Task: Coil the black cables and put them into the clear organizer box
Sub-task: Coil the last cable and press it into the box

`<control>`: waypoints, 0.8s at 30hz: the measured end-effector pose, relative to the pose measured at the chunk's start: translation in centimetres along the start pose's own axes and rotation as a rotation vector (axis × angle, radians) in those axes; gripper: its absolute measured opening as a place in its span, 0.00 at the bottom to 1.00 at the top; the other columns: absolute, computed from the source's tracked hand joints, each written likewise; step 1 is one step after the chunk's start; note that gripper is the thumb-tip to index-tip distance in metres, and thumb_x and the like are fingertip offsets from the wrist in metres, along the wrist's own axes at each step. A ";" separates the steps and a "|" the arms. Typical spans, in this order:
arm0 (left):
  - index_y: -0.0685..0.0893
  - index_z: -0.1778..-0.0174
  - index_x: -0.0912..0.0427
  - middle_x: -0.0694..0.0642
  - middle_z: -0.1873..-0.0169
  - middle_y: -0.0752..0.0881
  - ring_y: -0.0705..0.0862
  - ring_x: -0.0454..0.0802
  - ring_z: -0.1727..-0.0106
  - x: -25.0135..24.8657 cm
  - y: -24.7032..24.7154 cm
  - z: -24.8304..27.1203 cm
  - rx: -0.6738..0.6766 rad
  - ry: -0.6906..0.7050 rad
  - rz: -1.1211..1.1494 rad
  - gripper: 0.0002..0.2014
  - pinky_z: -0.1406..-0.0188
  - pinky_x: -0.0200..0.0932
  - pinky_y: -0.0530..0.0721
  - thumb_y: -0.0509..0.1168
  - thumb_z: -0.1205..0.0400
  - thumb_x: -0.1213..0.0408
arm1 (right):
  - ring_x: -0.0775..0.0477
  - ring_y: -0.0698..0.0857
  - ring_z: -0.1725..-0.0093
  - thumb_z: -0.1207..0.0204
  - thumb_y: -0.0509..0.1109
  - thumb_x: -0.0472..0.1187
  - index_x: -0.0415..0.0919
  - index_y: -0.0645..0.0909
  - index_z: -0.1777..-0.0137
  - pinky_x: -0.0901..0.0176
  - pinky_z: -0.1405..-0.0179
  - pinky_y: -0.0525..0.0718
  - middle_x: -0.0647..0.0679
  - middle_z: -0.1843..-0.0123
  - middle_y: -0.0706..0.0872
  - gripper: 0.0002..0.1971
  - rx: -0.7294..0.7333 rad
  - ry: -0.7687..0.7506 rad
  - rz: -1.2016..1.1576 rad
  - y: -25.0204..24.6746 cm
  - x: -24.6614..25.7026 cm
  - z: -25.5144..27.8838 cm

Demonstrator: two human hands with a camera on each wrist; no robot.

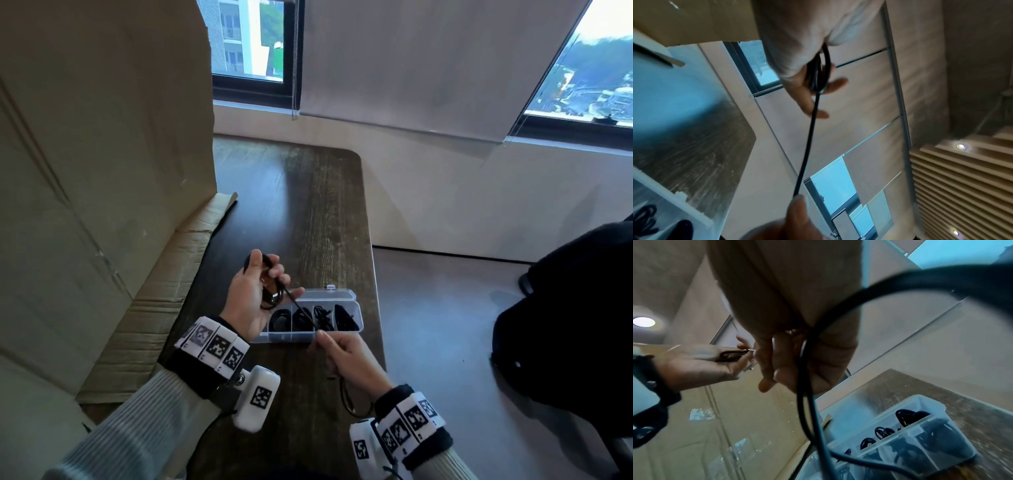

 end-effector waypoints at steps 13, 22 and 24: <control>0.85 0.61 0.60 0.55 0.68 0.85 0.81 0.46 0.67 4.3 0.2 1.7 0.661 0.259 -1.324 0.36 0.65 0.47 0.81 0.51 0.25 0.28 | 0.65 0.86 0.57 0.20 0.70 0.42 0.48 0.89 0.47 0.77 0.57 0.78 0.61 0.57 0.89 0.07 -0.141 -0.397 0.307 -2.1 6.4 1.5; 0.83 0.64 0.55 0.47 0.73 0.82 0.78 0.35 0.73 3.8 1.1 2.3 0.743 -0.094 -1.281 0.09 0.71 0.30 0.75 0.67 0.19 0.58 | 0.53 0.89 0.54 0.22 0.72 0.40 0.50 0.86 0.45 0.54 0.49 0.87 0.53 0.57 0.92 0.08 0.045 -0.343 0.047 -3.0 5.8 1.2; 0.81 0.65 0.57 0.47 0.76 0.80 0.77 0.37 0.75 3.0 0.9 2.4 0.699 -0.177 -1.219 0.11 0.73 0.30 0.75 0.65 0.19 0.56 | 0.54 0.86 0.61 0.21 0.70 0.37 0.50 0.75 0.38 0.56 0.55 0.84 0.53 0.64 0.87 0.15 0.080 -0.325 -0.022 -3.3 5.4 1.4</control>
Point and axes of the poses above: each hand's wrist, its own z-axis away from the middle knuckle, its own y-axis out of the palm, x = y × z, the point moved 5 cm from there along -z, towards the middle knuckle
